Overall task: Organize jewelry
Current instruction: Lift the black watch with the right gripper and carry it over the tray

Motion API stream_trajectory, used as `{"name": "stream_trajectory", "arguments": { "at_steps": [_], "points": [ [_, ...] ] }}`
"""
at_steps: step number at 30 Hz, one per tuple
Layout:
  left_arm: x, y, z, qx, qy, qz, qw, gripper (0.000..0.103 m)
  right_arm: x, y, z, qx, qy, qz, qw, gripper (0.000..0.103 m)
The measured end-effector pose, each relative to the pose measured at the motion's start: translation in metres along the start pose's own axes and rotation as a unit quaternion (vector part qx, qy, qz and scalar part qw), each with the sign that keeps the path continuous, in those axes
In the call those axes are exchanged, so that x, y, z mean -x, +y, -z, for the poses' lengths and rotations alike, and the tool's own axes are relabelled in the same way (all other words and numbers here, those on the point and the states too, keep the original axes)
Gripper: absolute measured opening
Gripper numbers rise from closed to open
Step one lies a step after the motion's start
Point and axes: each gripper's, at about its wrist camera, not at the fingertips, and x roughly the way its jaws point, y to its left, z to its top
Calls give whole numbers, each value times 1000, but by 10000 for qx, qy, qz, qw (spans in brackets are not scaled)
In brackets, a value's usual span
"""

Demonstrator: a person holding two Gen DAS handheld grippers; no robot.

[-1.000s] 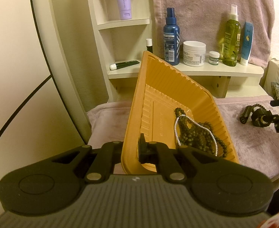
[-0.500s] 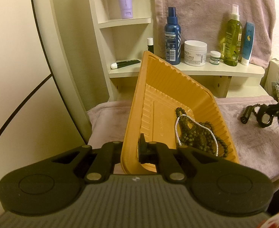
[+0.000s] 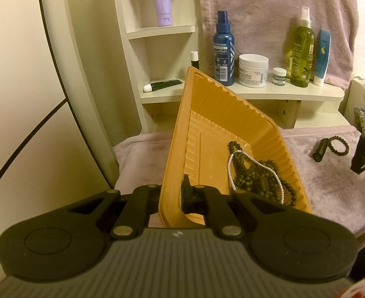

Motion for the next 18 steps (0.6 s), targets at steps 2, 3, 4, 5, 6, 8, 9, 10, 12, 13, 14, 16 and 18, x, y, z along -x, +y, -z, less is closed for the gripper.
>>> {"name": "stream_trajectory", "arguments": {
  "at_steps": [2, 3, 4, 5, 6, 8, 9, 10, 12, 13, 14, 16, 18],
  "points": [
    [0, 0, 0, -2, -3, -1, 10000, 5, 4, 1, 1, -28, -35, -9, 10000, 2],
    [1, -1, 0, -6, -6, -2, 10000, 5, 6, 2, 0, -27, -59, -13, 10000, 2],
    [1, -1, 0, -9, -7, -2, 10000, 5, 8, 3, 0, -27, -72, -29, 10000, 2],
    [1, -1, 0, -5, -7, 1, 10000, 5, 10, 3, -1, -28, -93, -44, 9999, 2],
    [2, -1, 0, -5, -9, 2, 10000, 5, 12, 4, -2, -29, -124, -61, 9999, 2],
    [2, -1, 0, -10, -9, 1, 10000, 5, 15, 5, -5, -15, -172, -101, 9998, 2],
    [2, -1, 0, -6, -8, 2, 10000, 5, 16, 7, -7, -7, -202, -128, 9997, 2],
    [2, -1, 0, -7, -5, 1, 10000, 5, 18, 7, -9, -14, -227, -170, 9996, 2],
    [2, -1, 0, -8, -8, 1, 10000, 5, 21, 10, -15, -29, -292, -266, 9992, 2],
    [3, -1, 0, -9, -9, 3, 10000, 5, 22, 12, -19, -25, -335, -318, 9989, 2],
    [2, -1, 0, -10, -9, -1, 10000, 5, 24, 14, -22, -16, -378, -387, 9985, 2],
    [3, -1, 0, -4, -7, 2, 10000, 5, 27, 17, -31, 21, -468, -548, 9974, 2],
    [2, -1, 0, -10, -8, 1, 10000, 5, 30, 21, -40, 68, -571, -730, 9957, 2]
  ]
}}
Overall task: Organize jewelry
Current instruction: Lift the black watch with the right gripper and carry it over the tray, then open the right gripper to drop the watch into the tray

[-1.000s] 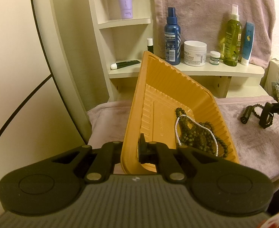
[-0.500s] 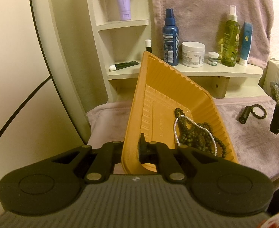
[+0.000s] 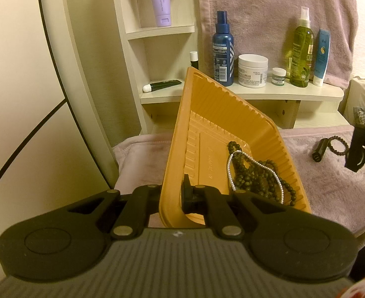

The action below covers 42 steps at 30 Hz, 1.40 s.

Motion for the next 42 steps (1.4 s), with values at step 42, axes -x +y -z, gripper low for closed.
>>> {"name": "stream_trajectory", "arguments": {
  "at_steps": [42],
  "points": [
    [-3, 5, 2, 71, 40, 39, 10000, 5, -56, 95, -75, 494, 33, -2413, 9692, 40]
  ]
}}
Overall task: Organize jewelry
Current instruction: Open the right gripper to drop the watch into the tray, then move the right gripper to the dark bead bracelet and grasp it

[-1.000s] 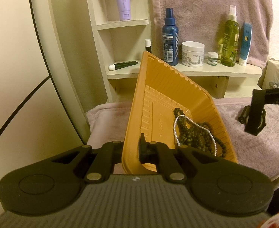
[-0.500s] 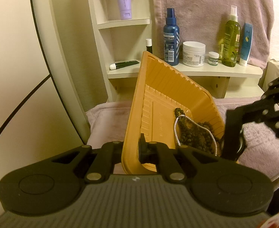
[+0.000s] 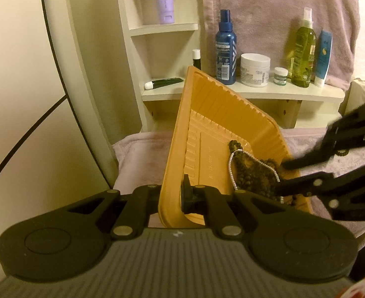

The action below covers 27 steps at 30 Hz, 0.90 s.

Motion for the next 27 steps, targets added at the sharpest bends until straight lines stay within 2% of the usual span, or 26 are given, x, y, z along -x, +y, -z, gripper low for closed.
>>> {"name": "stream_trajectory", "arguments": {
  "at_steps": [2, 5, 9, 14, 18, 21, 27],
  "points": [
    [0, 1, 0, 17, 1, 7, 10000, 5, 7, -6, 1, -140, -149, 99, 9997, 46],
    [-1, 0, -1, 17, -7, -1, 10000, 5, 21, -18, 7, -463, -287, 435, 9976, 46],
    [-1, 1, 0, 23, -6, 7, 10000, 5, 39, -38, 34, -1012, -359, 1041, 9888, 46],
    [-1, -1, 0, 9, -23, -8, 10000, 5, 56, -64, 84, -1840, -118, 1861, 9651, 46],
    [-1, -3, 0, 1, -28, -22, 10000, 5, 72, -84, 115, -2379, -61, 2263, 9445, 46],
    [-1, -3, 0, 0, -27, -22, 10000, 5, 79, -95, 128, -2576, -51, 2557, 9318, 46],
    [-1, -3, 0, -8, -28, -27, 10000, 5, 73, -114, 142, -2756, 114, 2868, 9174, 46]
  ]
}}
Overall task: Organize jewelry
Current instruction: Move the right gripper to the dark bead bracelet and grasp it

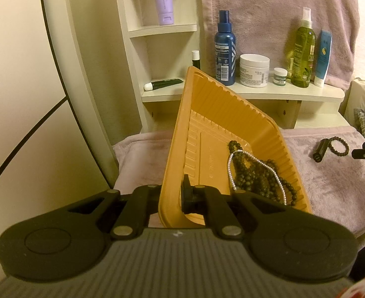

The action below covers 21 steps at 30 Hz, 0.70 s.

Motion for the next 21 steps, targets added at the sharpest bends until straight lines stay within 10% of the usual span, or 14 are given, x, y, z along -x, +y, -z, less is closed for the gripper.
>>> {"name": "stream_trajectory", "arguments": {
  "at_steps": [7, 11, 21],
  "points": [
    [1, 0, 0, -14, 2, 4, 10000, 5, -24, -1, -4, 324, 2, -168, 9993, 44],
    [1, 0, 0, -16, 8, -1, 10000, 5, -43, 6, -8, 639, 129, -183, 9977, 18],
    [1, 0, 1, -11, 23, -5, 10000, 5, -66, 9, -12, 929, 359, -279, 9946, 9]
  ]
}}
